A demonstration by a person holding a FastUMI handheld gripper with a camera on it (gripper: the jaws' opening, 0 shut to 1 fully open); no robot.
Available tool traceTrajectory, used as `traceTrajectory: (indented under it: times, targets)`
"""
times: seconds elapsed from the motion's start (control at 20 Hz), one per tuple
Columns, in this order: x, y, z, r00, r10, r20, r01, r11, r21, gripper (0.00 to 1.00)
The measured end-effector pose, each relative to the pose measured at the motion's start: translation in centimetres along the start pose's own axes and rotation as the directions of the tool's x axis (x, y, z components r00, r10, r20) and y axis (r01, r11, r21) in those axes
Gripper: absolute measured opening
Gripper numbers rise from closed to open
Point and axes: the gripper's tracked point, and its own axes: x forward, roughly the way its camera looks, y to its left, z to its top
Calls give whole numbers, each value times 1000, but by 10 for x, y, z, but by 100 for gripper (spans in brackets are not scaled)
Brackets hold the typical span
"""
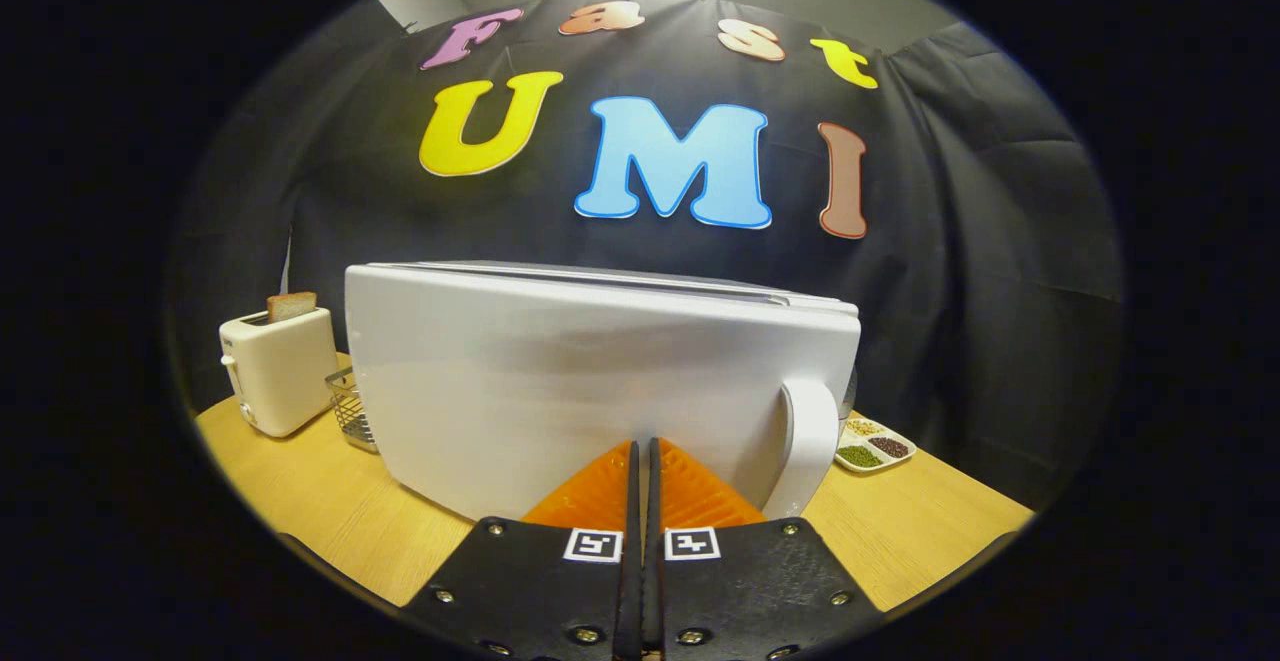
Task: Open the microwave, put the food inside, and close the microwave door.
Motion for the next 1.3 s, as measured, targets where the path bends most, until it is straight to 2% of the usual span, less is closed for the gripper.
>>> traceTrajectory:
  times: [0.3, 0.6, 0.65, 0.7, 0.8, 1.0, 1.2, 1.3]
  targets:
    - [49, 1, -7, 995, -12, -96, 17, 998, 52, 1]
    - [61, -8, -9, 993, -86, -81, 86, 996, -7, 4]
    - [59, -6, -9, 993, -83, -80, 82, 997, -15, 3]
    - [55, 0, -10, 994, -46, -97, 46, 999, 3, 3]
    - [40, 1, -2, 994, -18, -108, 24, 998, 55, 2]
    - [-23, 10, 42, 999, 26, -32, -25, 999, 44, 1]
    - [-99, 20, 113, 992, 121, 33, -123, 988, 90, 1]
    - [-134, 17, 153, 987, 134, 84, -142, 985, 102, 1]
